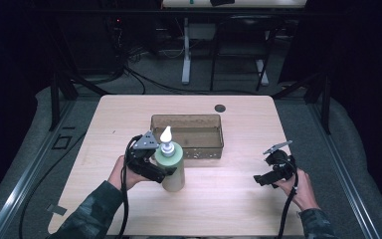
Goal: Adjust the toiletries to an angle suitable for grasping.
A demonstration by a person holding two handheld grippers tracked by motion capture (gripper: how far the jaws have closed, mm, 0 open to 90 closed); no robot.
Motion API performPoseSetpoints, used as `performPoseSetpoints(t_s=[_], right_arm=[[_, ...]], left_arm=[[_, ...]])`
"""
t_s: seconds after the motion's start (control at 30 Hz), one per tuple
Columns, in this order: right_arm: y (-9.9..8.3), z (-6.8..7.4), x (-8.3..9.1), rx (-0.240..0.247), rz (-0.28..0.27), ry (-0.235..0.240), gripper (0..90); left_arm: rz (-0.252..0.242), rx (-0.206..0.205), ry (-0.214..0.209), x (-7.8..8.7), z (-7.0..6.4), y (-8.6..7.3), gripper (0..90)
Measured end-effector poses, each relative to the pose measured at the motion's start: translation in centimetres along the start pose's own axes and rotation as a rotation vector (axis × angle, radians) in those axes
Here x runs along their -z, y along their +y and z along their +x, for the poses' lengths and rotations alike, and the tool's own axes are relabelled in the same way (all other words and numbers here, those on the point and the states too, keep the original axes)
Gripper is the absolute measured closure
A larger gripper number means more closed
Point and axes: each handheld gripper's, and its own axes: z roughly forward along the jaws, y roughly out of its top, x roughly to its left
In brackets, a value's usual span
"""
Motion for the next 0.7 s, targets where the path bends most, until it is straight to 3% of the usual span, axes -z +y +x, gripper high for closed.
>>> performPoseSetpoints(t_s=[0.2,0.33,0.43,0.57,0.7], right_arm=[[0.0,0.0,-0.1,-0.002,0.0,0.003,0.0],[0.0,-0.1,-0.1,-0.007,0.003,0.002,0.0],[0.0,0.0,-0.1,-0.006,0.003,0.005,0.0],[0.0,-0.1,-0.1,-0.004,0.007,0.007,0.0],[0.0,-0.1,-0.1,-0.007,0.01,0.007,0.0]], left_arm=[[-0.029,0.061,0.083,0.3,-1.3,0.5,0.5],[-0.016,0.093,0.126,-0.2,-1.9,0.6,2.0],[-0.021,0.093,0.164,-0.2,-2.3,0.6,11.6],[-0.012,0.086,0.159,-0.1,-2.1,0.6,11.8],[-0.001,0.067,0.125,0.1,-1.5,0.6,12.0]])
